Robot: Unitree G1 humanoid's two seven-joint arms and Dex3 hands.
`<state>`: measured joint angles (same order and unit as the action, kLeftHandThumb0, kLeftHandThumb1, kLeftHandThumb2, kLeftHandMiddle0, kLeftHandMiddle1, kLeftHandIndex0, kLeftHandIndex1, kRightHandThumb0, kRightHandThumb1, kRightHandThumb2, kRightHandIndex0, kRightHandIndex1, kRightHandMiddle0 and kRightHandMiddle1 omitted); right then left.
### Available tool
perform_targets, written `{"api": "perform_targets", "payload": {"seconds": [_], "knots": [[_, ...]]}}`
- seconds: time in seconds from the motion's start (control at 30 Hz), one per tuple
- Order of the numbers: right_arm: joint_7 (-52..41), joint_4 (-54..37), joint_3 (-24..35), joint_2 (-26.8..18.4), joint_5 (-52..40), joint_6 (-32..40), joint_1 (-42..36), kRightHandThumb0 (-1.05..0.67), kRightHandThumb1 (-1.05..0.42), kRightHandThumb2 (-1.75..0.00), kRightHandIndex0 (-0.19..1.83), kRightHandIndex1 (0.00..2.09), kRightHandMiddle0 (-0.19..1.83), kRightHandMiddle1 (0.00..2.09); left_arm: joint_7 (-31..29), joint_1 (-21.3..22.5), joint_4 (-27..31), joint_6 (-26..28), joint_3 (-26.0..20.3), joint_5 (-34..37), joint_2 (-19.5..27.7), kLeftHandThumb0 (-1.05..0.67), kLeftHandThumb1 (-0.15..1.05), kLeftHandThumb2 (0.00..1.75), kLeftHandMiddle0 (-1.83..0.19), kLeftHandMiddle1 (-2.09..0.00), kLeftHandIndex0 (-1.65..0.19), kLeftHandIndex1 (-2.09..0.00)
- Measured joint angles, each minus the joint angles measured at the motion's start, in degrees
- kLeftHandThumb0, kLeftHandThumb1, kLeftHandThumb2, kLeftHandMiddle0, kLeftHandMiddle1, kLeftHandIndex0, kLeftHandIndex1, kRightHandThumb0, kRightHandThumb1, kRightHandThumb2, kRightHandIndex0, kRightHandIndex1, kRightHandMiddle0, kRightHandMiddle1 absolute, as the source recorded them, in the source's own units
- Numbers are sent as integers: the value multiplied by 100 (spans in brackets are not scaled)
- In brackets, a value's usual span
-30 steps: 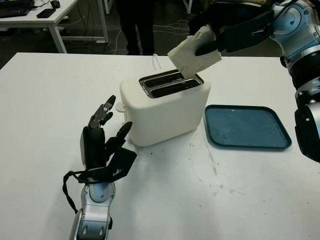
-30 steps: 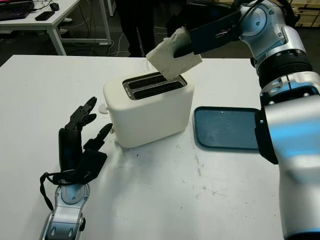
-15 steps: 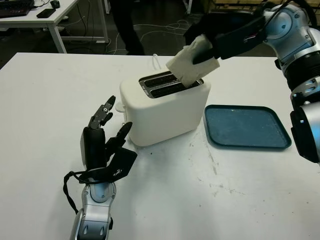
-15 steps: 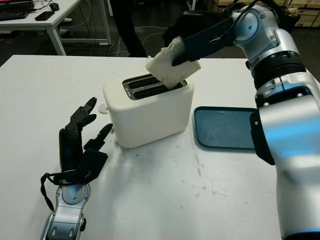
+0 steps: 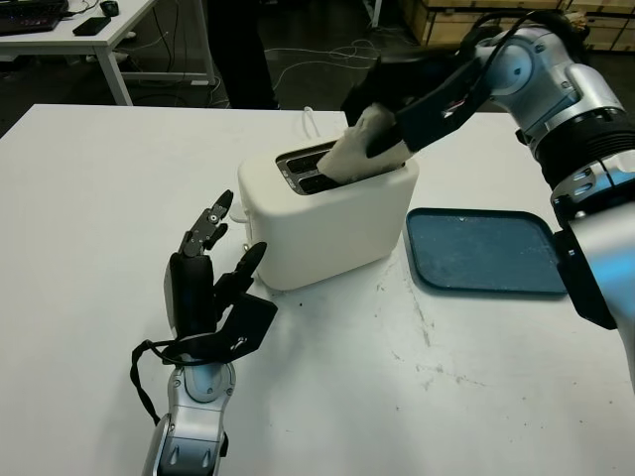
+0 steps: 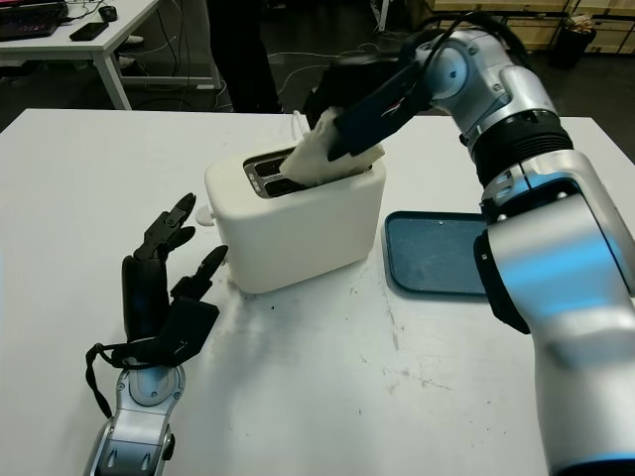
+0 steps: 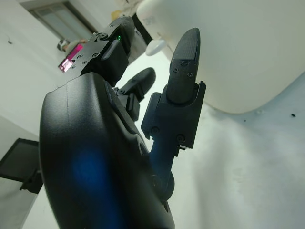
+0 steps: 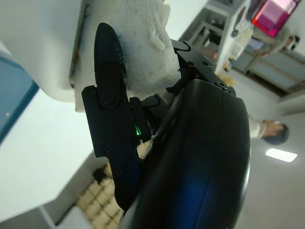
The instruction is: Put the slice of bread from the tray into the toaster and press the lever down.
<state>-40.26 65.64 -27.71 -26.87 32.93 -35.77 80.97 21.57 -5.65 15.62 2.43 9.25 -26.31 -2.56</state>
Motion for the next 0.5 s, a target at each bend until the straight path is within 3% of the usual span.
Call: {"api": "perform_targets", "payload": {"seconds": [0.07, 0.13, 0.27, 0.37, 0.5], "knots": [[128, -65, -121, 3, 126, -109, 1, -42, -92, -19, 84, 126, 81, 101, 37, 0, -12, 0, 29, 0, 0, -46, 92, 11, -30, -77, -54, 0], [182, -132, -236, 27, 247, -171, 1, -40, -92, -15, 82, 154, 75, 99, 89, 1, -44, 0, 54, 0, 0, -45, 92, 10, -30, -77, -54, 0], [354, -346, -494, 52, 594, -329, 36, -39, -92, -12, 86, 144, 75, 88, 128, 0, -73, 0, 112, -2, 0, -44, 92, 10, -30, -77, -53, 0], [544, -583, -777, 52, 1035, -347, 150, -40, -92, -11, 90, 122, 82, 73, 169, -2, -74, 2, 158, -2, 1, -44, 92, 9, -30, -77, -52, 0], [863, -876, -1090, 51, 1570, -347, 290, -43, -92, -9, 85, 110, 87, 63, 277, -5, -144, -2, 214, -3, 2, -45, 92, 9, -31, -78, -53, 0]]}}
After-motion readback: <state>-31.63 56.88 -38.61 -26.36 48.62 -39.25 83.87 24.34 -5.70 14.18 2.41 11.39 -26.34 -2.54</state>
